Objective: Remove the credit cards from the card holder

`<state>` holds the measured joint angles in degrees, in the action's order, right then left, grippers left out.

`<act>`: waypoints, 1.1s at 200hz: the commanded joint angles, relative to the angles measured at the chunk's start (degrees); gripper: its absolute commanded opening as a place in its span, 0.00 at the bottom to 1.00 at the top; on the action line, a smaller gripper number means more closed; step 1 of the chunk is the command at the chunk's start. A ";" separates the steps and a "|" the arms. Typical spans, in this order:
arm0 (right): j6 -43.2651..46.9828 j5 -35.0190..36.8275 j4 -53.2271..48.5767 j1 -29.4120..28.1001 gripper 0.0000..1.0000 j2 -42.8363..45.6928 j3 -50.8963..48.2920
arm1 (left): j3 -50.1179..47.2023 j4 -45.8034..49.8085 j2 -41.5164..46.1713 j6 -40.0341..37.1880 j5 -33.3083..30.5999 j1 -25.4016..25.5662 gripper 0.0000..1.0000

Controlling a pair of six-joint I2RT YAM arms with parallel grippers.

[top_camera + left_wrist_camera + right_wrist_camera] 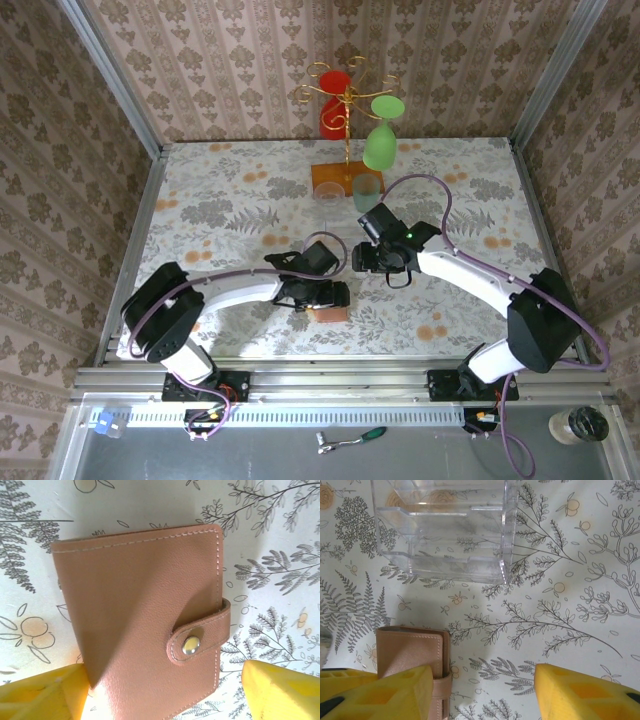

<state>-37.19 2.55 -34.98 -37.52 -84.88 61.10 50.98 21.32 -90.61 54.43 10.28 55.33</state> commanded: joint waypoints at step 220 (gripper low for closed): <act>-17.92 2.19 -8.71 -17.68 0.32 -19.63 12.27 | -20.53 -10.49 19.63 -5.73 7.96 -21.40 0.59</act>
<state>-53.41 2.76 -39.77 -55.00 -102.50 71.37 31.27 12.16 -71.75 50.26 16.99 34.63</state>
